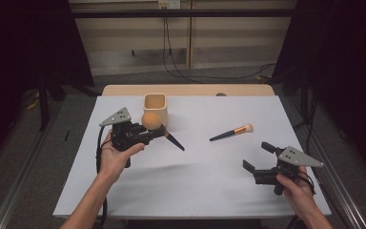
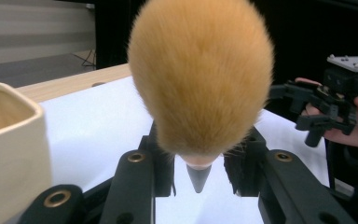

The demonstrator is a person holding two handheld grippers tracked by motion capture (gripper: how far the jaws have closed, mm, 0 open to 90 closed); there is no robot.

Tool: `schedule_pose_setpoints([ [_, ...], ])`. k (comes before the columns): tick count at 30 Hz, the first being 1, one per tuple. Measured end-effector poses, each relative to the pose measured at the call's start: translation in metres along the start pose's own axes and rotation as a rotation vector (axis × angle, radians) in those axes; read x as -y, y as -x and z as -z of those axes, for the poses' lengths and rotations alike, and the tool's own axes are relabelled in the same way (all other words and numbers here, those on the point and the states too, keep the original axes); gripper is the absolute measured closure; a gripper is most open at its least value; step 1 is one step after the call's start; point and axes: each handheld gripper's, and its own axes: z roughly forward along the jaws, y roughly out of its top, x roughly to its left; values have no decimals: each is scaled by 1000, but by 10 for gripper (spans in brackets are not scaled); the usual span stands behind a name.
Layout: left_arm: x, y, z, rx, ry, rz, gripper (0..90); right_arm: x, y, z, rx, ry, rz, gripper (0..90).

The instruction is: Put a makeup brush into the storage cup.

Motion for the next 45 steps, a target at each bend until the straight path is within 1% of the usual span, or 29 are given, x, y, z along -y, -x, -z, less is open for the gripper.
schedule_pose_setpoints([
  [2,-2,-3,3,-11,-1,0,665,1,0,4,6,7,15,0],
  [6,-5,-8,9,-30,-3,-4,665,4,0,11,9,2,4,0],
  [11,-13,-8,14,-45,11,0,665,12,0,8,30,21,5,0],
  [13,-17,-8,16,-54,1,-11,665,12,-1,8,26,11,21,0],
  [14,-18,-8,17,-55,-2,-11,665,12,-1,9,22,18,24,0],
  [15,-21,-9,17,-58,-7,-15,665,12,-1,9,24,22,17,0],
  [17,-25,-11,18,-71,-22,-25,665,12,0,12,29,25,23,0],
  [19,-28,-14,18,-74,-23,-19,665,12,0,13,29,29,18,0],
  [20,-30,-15,19,-78,-28,-25,665,12,0,13,29,27,15,0],
  [22,-33,-17,19,-85,-26,-25,665,13,0,13,27,28,20,0],
  [23,-34,-17,19,-82,-20,-23,665,13,0,12,24,28,23,0],
  [26,-39,-19,20,-92,-28,-28,665,13,0,12,14,27,27,0],
  [27,-40,-19,21,-100,-26,-25,665,14,0,12,12,28,28,0],
  [30,-48,-17,22,-114,-37,-42,665,14,0,11,9,27,25,0],
  [33,-56,-18,23,-130,-33,-43,665,14,0,11,9,25,21,0],
  [38,-64,-26,25,-149,-10,-36,665,14,0,11,-1,24,21,0],
  [41,-68,-32,25,-169,-5,-40,665,15,0,11,-2,27,14,0],
  [45,-71,-40,25,-184,3,-29,665,14,0,12,-2,30,14,0],
])
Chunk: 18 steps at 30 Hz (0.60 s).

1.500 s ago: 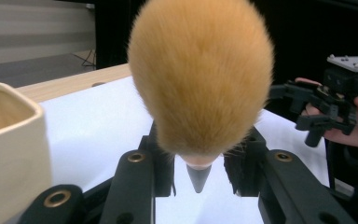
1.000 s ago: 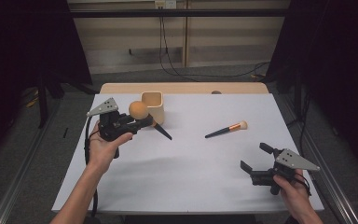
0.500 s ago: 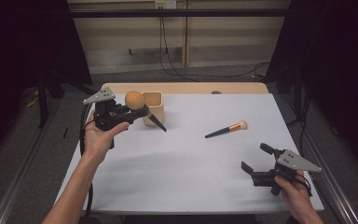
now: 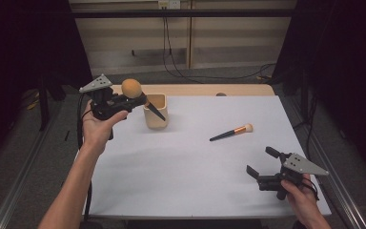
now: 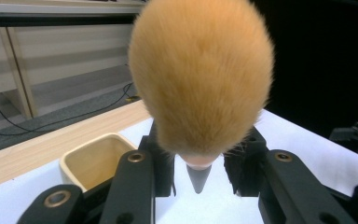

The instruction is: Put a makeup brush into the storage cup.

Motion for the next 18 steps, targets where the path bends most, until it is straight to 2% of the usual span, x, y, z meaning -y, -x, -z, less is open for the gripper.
schedule_pose_setpoints([
  [4,-3,-4,-1,-12,3,7,665,0,0,0,-4,0,2,0],
  [7,-8,-4,-2,-27,-3,-16,665,0,0,0,-3,1,3,0],
  [13,-20,-6,-6,-51,13,-32,665,0,0,-2,-2,-4,7,0],
  [18,-25,-9,-12,-60,19,-40,665,1,1,-1,-4,-8,9,0],
])
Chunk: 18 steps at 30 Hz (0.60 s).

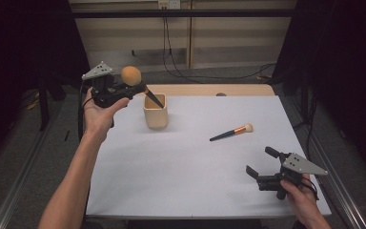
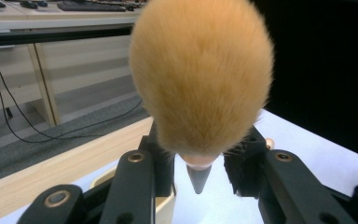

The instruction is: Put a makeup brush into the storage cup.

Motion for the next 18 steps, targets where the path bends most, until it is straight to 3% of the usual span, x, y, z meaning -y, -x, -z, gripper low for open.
schedule_pose_setpoints([
  [18,-3,-25,-4,-47,21,33,665,0,0,2,-1,7,-2,0],
])
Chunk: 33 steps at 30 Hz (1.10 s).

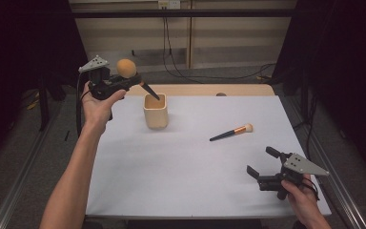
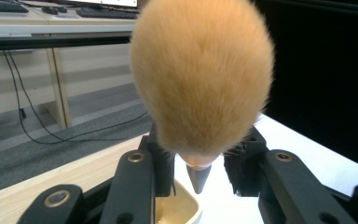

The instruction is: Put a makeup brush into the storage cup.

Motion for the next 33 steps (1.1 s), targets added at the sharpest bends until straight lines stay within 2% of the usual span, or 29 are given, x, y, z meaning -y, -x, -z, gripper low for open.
schedule_pose_setpoints([
  [3,2,-2,-2,-5,-4,-4,665,0,0,0,-1,-1,5,0],
  [5,3,-3,-4,-12,-2,-22,665,0,-1,0,-3,-3,6,0],
  [7,3,-4,-5,-11,3,-12,665,0,0,0,-4,-2,4,0],
  [21,14,-12,-16,-46,-45,-26,665,0,-2,0,-14,-1,9,0],
  [24,17,-15,-19,-40,-44,-31,665,0,-2,0,-14,-2,9,0],
  [30,27,-20,-25,-60,-64,-11,665,1,-2,0,-13,-8,11,0],
  [33,32,-22,-28,-64,-74,-15,665,1,-2,0,-15,-8,13,0],
])
